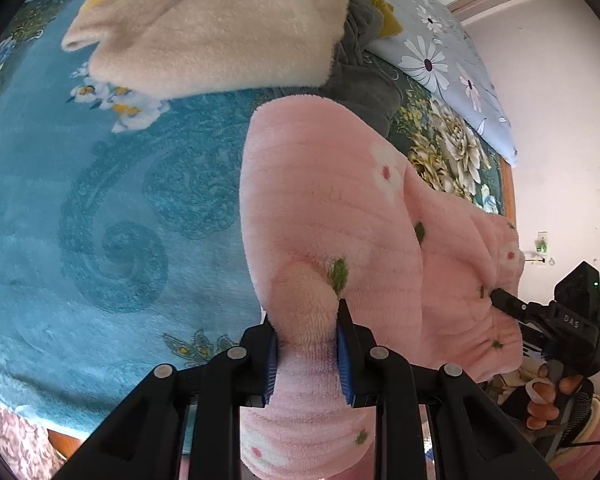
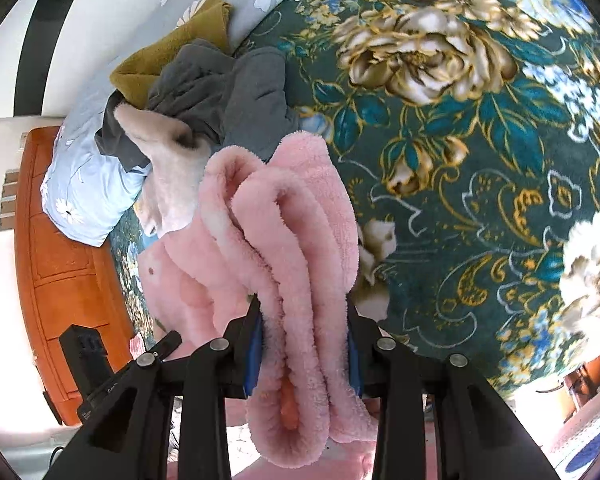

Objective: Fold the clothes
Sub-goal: 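Lift the pants with both grippers and carry them toward the pillow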

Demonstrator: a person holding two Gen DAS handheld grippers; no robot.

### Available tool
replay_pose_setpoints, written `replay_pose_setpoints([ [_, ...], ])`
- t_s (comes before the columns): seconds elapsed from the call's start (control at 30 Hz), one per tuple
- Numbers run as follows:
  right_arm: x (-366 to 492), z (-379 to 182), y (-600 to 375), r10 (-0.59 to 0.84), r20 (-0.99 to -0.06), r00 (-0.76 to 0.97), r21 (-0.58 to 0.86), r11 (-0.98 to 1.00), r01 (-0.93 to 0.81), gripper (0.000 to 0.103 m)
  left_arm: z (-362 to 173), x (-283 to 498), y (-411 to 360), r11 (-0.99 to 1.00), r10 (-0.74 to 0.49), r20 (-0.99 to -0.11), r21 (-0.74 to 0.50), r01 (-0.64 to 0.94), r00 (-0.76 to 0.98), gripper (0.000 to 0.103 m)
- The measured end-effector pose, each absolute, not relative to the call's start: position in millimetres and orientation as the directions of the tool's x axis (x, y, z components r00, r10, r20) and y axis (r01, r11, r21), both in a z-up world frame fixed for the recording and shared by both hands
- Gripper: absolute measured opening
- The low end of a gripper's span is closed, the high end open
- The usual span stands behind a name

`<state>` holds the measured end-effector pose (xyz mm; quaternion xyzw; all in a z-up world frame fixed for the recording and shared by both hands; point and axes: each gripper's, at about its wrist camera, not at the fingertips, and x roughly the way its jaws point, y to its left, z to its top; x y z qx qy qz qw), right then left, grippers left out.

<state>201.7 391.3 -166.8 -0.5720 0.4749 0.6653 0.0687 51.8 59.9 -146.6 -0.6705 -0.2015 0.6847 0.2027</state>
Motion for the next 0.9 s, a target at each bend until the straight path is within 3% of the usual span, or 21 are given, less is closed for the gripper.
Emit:
replay_pose_setpoints([
  [0.23, 208.7, -185.2, 438.0, -0.512, -0.791, -0.335, 0.599, -0.536, -0.595, 0.036, -143.8, 60.6, 118.4, -0.871, 0.489, -0.871, -0.490, 0.019, -0.038, 0.026],
  [0.43, 229.2, -199.9, 521.9, -0.563, -0.758, -0.328, 0.636, -0.527, -0.564, 0.036, -127.2, 71.6, 212.7, -0.888, 0.457, -0.888, -0.458, 0.037, -0.048, 0.026],
  [0.9, 269.5, -194.7, 718.6, -0.463, -0.791, -0.400, 0.609, -0.533, -0.587, 0.036, -115.4, -1.7, 419.1, -0.883, 0.459, -0.885, -0.465, -0.069, 0.081, 0.026],
])
